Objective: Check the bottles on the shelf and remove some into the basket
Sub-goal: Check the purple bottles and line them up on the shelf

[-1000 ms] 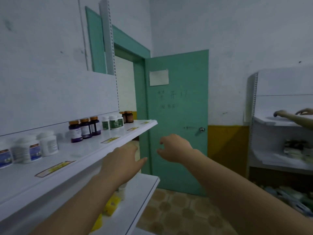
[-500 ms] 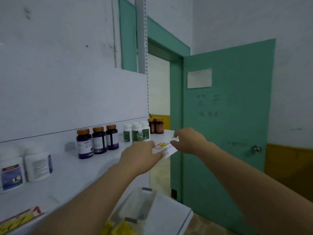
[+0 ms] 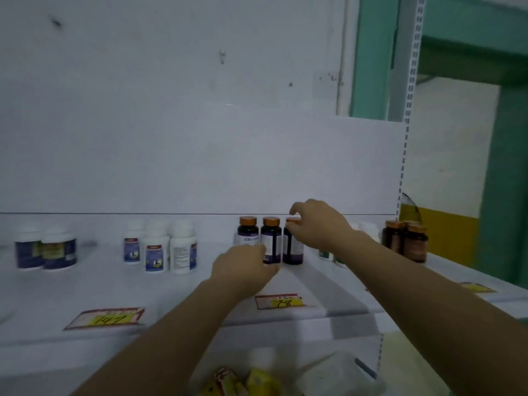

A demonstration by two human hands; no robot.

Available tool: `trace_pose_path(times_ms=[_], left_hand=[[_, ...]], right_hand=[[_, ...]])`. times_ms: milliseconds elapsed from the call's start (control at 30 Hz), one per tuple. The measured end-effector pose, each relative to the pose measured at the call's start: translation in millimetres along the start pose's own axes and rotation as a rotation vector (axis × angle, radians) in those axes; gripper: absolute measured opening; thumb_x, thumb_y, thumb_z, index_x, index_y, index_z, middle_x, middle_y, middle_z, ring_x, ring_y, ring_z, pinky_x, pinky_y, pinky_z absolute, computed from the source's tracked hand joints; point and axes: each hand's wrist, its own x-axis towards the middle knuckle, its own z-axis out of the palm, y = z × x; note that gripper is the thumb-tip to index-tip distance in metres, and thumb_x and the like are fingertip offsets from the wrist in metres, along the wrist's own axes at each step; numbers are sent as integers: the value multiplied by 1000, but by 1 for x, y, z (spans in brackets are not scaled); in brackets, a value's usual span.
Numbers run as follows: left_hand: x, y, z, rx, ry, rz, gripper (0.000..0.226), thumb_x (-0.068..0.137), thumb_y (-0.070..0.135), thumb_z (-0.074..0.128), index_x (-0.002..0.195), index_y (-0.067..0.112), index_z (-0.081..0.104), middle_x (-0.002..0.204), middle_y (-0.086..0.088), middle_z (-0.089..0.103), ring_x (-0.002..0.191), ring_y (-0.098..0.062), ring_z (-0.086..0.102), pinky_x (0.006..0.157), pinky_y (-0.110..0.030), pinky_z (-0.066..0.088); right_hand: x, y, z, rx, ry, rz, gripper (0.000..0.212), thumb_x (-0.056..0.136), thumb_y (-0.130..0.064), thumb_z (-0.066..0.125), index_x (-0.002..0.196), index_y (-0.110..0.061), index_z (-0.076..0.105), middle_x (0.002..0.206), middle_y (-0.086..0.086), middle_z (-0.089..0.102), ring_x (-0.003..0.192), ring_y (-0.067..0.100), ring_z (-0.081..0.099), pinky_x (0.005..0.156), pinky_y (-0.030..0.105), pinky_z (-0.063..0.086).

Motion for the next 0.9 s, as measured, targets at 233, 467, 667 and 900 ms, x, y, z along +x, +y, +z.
trace_pose_path(times_ms=[233, 467, 667, 900], left_hand=[[-4, -26, 4, 186, -15, -228, 53, 92, 58, 37, 130, 23, 47, 126, -2, 53, 114, -20, 51, 88, -32, 43], [10, -48, 25, 256, -107, -308, 53, 93, 56, 28, 114, 15, 54, 119, -7, 54, 112, -25, 49, 94, -39, 38], [10, -58, 31, 271, -213, -301, 63, 96, 55, 14, 148, 20, 20, 157, -8, 14, 143, -29, 12, 117, -45, 10], [9, -58, 31, 233, -242, -338, 67, 96, 57, 13, 151, 19, 11, 158, -6, 6, 145, -27, 5, 117, -43, 5]], right_hand=[[48, -41, 19, 61, -41, -249, 46, 97, -41, 43, 137, -18, 44, 133, 9, 49, 119, 27, 47, 97, 37, 40], [88, -59, 46, -190, -149, -249, 44, 101, -42, 29, 134, -18, 45, 130, 9, 52, 120, 30, 46, 104, 44, 27], [93, -64, 52, -94, -214, -285, 36, 99, -36, 39, 125, -16, 53, 122, 6, 58, 114, 25, 51, 98, 40, 31], [86, -67, 18, 295, -141, -301, 37, 94, -36, 54, 124, -15, 59, 128, 7, 58, 115, 23, 54, 95, 32, 46]])
